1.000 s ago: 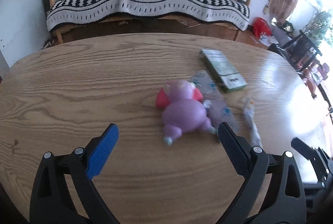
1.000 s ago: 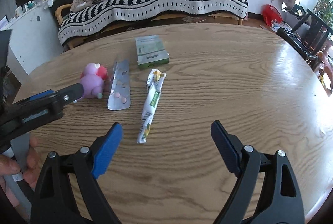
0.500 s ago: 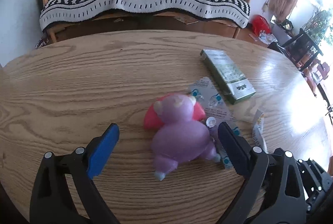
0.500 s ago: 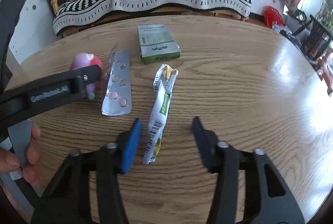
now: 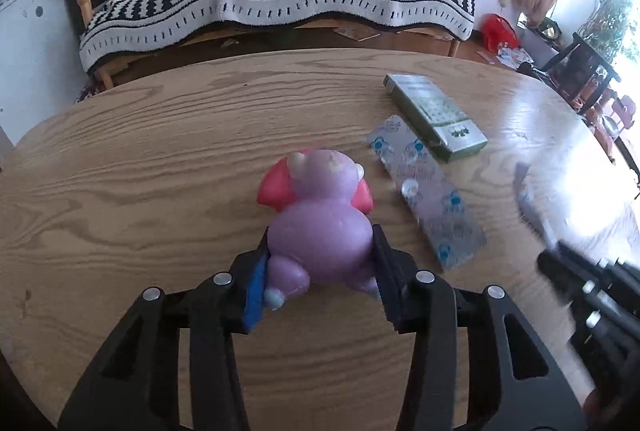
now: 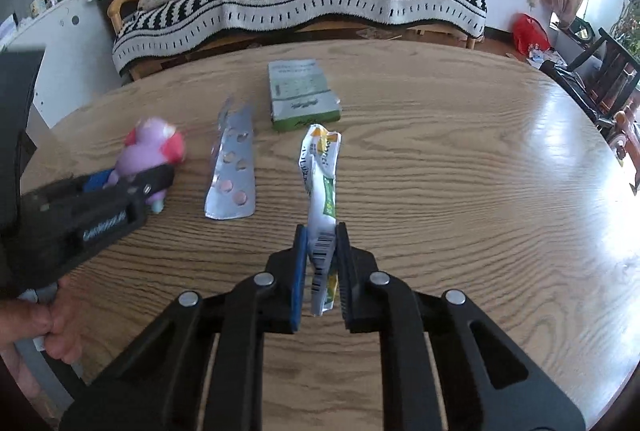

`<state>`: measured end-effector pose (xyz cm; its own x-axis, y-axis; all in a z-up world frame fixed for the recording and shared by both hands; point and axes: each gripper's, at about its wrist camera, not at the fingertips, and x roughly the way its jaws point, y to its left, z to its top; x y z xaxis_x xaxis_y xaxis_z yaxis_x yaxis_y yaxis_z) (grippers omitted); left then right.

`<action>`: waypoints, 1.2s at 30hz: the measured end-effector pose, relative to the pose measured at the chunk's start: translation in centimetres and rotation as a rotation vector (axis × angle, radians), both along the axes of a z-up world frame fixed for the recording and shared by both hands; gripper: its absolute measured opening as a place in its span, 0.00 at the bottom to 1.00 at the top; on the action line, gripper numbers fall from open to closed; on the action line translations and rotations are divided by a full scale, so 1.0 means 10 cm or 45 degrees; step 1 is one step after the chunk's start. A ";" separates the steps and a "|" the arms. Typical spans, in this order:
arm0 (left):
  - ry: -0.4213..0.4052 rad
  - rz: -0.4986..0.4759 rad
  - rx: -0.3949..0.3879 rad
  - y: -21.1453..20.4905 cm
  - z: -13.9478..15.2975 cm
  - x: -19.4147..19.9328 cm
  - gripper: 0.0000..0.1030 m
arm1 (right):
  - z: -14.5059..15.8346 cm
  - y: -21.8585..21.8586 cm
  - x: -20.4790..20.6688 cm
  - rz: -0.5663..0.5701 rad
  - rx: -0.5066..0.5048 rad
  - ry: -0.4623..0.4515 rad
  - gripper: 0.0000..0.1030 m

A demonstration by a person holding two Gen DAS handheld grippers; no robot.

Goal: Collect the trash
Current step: 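Grasp the pink toy with the left tool while the right tool grasps the white tube, then carry pink toy and white tube to the bin and open both tools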

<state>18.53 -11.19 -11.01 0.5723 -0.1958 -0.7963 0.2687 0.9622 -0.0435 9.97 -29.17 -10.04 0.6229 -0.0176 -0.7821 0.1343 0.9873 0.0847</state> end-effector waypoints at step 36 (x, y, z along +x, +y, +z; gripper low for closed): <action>-0.059 -0.955 -0.161 -3.07 0.45 -2.74 0.44 | 0.57 -3.20 -3.33 -0.652 -0.014 -0.083 0.14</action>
